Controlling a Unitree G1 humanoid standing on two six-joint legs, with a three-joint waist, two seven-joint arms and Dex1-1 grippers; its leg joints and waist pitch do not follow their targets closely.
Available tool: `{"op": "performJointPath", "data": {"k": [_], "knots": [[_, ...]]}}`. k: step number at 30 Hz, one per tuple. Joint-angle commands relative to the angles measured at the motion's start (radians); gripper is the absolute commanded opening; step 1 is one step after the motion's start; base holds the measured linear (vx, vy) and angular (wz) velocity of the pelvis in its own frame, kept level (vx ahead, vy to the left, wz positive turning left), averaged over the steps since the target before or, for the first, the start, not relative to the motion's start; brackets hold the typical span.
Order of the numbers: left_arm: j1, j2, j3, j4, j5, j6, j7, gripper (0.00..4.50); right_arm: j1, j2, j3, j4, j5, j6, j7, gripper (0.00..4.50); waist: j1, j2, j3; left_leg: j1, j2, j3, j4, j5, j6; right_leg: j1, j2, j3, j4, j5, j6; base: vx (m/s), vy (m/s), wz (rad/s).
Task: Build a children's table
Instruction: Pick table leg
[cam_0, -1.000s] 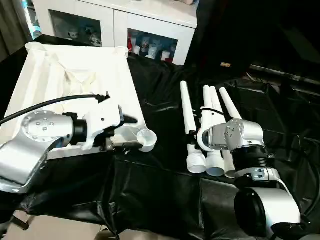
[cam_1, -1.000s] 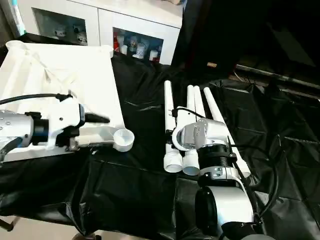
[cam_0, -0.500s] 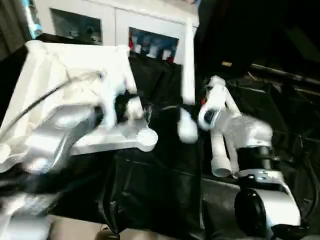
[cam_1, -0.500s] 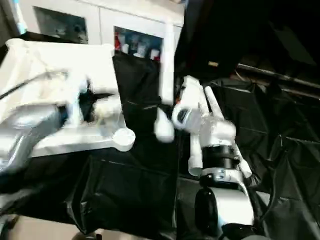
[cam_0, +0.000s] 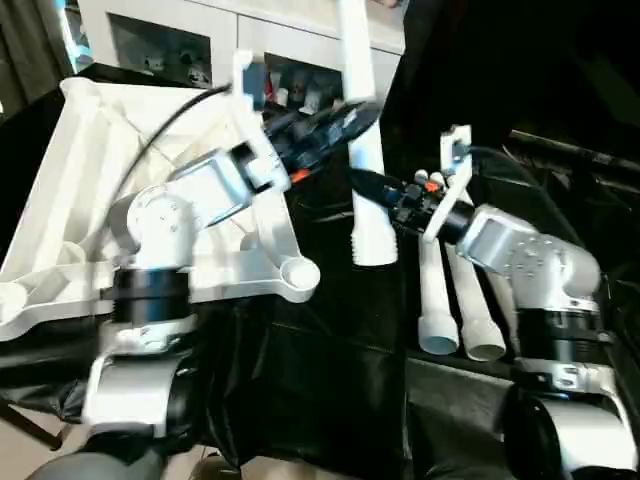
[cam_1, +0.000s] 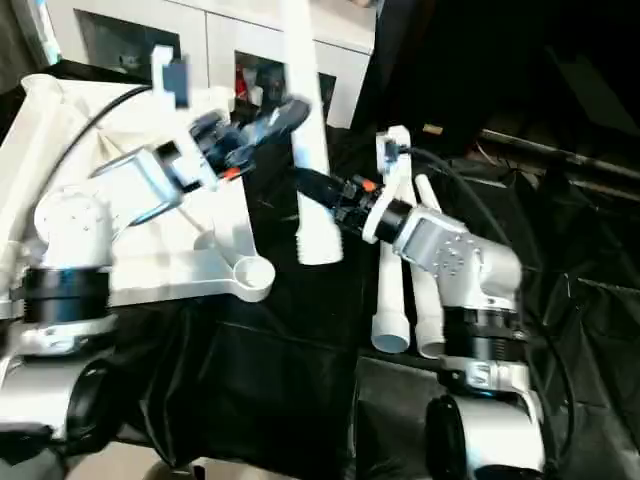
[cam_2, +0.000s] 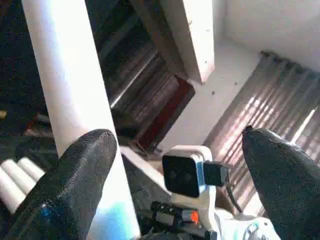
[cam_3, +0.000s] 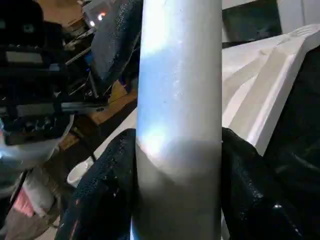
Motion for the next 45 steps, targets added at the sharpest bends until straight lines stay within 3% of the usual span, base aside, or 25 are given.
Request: {"op": "performJointPath", "data": {"k": [1, 4, 8, 11, 18, 19, 20, 22, 23, 25, 27, 28, 31, 32, 34, 39, 40, 45], "knots": [[-0.012, -0.014, -0.034, 0.020, 0.007, 0.017, 0.025, 4.50, 0.005, -0.009, 0.013, -0.052, 0.040, 0.010, 0.043, 1.86, 0.004, 0.020, -0.060, 0.022, 0.056, -0.020, -0.066, -0.085, -0.027, 0.046, -0.091, 0.048, -0.078, -0.036, -0.174, 0.000, 0.000, 0.00], [-0.010, -0.024, -0.023, 0.024, -0.013, 0.034, 0.041, 4.50, 0.023, -0.013, 0.029, -0.078, 0.057, 0.016, 0.057, 1.86, 0.004, 0.013, -0.060, 0.020, 0.056, -0.021, -0.066, -0.094, -0.032, 0.048, -0.091, 0.048, -0.080, -0.047, -0.175, 0.000, 0.000, 0.00], [-0.008, -0.028, -0.020, 0.020, -0.014, 0.047, 0.045, 4.50, 0.032, -0.012, 0.036, -0.090, 0.066, 0.014, 0.067, 1.86, 0.005, 0.015, -0.060, 0.020, 0.056, -0.022, -0.066, -0.087, -0.030, 0.047, -0.091, 0.047, -0.080, -0.043, -0.174, 0.000, 0.000, 0.00], [0.002, -0.002, -0.053, 0.039, 0.075, 0.003, 0.088, 4.50, 0.031, -0.009, 0.040, -0.095, 0.063, -0.002, 0.064, 1.86, 0.005, 0.019, -0.059, 0.021, 0.058, -0.023, -0.069, -0.103, -0.034, 0.046, -0.092, 0.048, -0.084, -0.065, -0.160, 0.000, 0.000, 0.00], [0.000, -0.003, -0.041, 0.024, 0.095, 0.010, 0.177, 4.50, 0.030, -0.010, 0.057, -0.100, 0.017, -0.070, 0.021, 1.86, 0.004, 0.020, -0.059, 0.020, 0.059, -0.024, -0.068, -0.100, -0.043, 0.045, -0.092, 0.047, -0.081, -0.047, -0.164, 0.000, 0.000, 0.00], [0.000, -0.004, -0.041, 0.024, 0.095, 0.011, 0.180, 4.50, 0.030, -0.010, 0.058, -0.101, 0.015, -0.073, 0.021, 1.86, 0.003, 0.023, -0.059, 0.019, 0.058, -0.024, -0.068, -0.103, -0.045, 0.046, -0.092, 0.048, -0.081, -0.043, -0.164, 0.000, 0.000, 0.00], [0.000, -0.004, -0.054, 0.027, 0.113, 0.004, 0.191, 4.50, 0.034, -0.007, 0.072, -0.114, -0.006, -0.095, 0.007, 1.86, 0.005, 0.033, -0.059, 0.021, 0.058, -0.025, -0.069, -0.107, -0.047, 0.046, -0.093, 0.048, -0.081, -0.045, -0.164, 0.000, 0.000, 0.00], [-0.002, 0.001, -0.073, 0.042, 0.140, -0.008, 0.194, 4.50, 0.037, -0.004, 0.079, -0.126, -0.022, -0.117, -0.007, 1.86, -0.001, 0.025, -0.058, 0.018, 0.057, -0.026, -0.070, -0.117, -0.041, 0.047, -0.089, 0.049, -0.083, -0.055, -0.144, 0.000, 0.000, 0.00], [-0.003, 0.003, -0.078, 0.051, 0.149, -0.014, 0.196, 4.50, 0.038, 0.000, 0.078, -0.131, -0.025, -0.124, -0.014, 1.86, -0.001, 0.027, -0.058, 0.019, 0.058, -0.027, -0.070, -0.114, -0.037, 0.047, -0.090, 0.049, -0.084, -0.057, -0.138, 0.000, 0.000, 0.00], [-0.007, 0.007, -0.082, 0.064, 0.158, -0.021, 0.202, 4.50, 0.041, 0.004, 0.075, -0.139, -0.024, -0.128, -0.024, 1.86, 0.003, 0.053, -0.059, 0.024, 0.059, -0.029, -0.071, -0.100, -0.045, 0.043, -0.091, 0.048, -0.078, -0.007, -0.164, 0.000, 0.000, 0.00], [-0.009, 0.008, -0.082, 0.069, 0.159, -0.025, 0.207, 4.50, 0.042, 0.007, 0.075, -0.144, -0.023, -0.131, -0.029, 1.86, 0.005, 0.043, -0.060, 0.025, 0.059, -0.026, -0.070, -0.102, -0.044, 0.046, -0.089, 0.047, -0.076, 0.020, -0.184, 0.000, 0.000, 0.00], [-0.017, 0.008, -0.080, 0.080, 0.154, -0.025, 0.207, 4.50, 0.056, 0.006, 0.081, -0.164, -0.033, -0.144, -0.039, 1.86, 0.005, 0.054, -0.059, 0.024, 0.059, -0.026, -0.071, -0.100, -0.046, 0.046, -0.089, 0.047, -0.076, 0.036, -0.192, 0.000, 0.000, 0.00], [-0.024, 0.002, -0.078, 0.079, 0.140, -0.018, 0.201, 4.50, 0.069, 0.002, 0.094, -0.175, -0.043, -0.154, -0.042, 1.86, 0.007, 0.052, -0.059, 0.020, 0.057, -0.026, -0.070, -0.075, -0.041, 0.052, -0.091, 0.047, -0.071, 0.075, -0.200, 0.000, 0.000, 0.00], [-0.026, -0.002, -0.075, 0.078, 0.133, -0.015, 0.197, 4.50, 0.074, 0.001, 0.101, -0.179, -0.049, -0.158, -0.043, 1.86, 0.009, 0.073, -0.059, 0.020, 0.056, -0.028, -0.069, -0.079, -0.045, 0.051, -0.092, 0.047, -0.069, 0.080, -0.203, 0.000, 0.000, 0.00], [-0.032, -0.018, -0.066, 0.071, 0.117, 0.000, 0.187, 4.33, 0.091, 0.000, 0.126, -0.188, -0.068, -0.172, -0.054, 1.86, 0.003, 0.064, -0.059, 0.019, 0.057, -0.026, -0.069, -0.084, -0.042, 0.055, -0.091, 0.047, -0.071, 0.100, -0.211, 0.000, 0.000, 0.00], [-0.050, -0.065, -0.024, 0.082, 0.077, 0.022, 0.235, 4.12, 0.105, 0.008, 0.183, -0.181, -0.138, -0.220, -0.103, 1.86, -0.001, 0.072, -0.056, 0.017, 0.056, -0.026, -0.067, -0.095, -0.034, 0.057, -0.094, 0.049, -0.074, 0.065, -0.228, 0.000, 0.000, 0.00], [-0.052, -0.089, -0.013, 0.083, 0.069, 0.023, 0.268, 3.83, 0.103, 0.016, 0.205, -0.163, -0.176, -0.240, -0.135, 1.86, -0.001, 0.073, -0.055, 0.017, 0.056, -0.026, -0.067, -0.094, -0.031, 0.057, -0.094, 0.050, -0.076, 0.054, -0.229, 0.000, 0.000, 0.00], [-0.052, -0.109, -0.006, 0.091, 0.087, -0.001, 0.310, 3.68, 0.100, 0.024, 0.228, -0.141, -0.219, -0.260, -0.172, 1.86, -0.004, 0.076, -0.055, 0.017, 0.058, -0.027, -0.066, -0.076, -0.016, 0.057, -0.092, 0.050, -0.074, 0.066, -0.219, 0.000, 0.000, 0.00]]}}
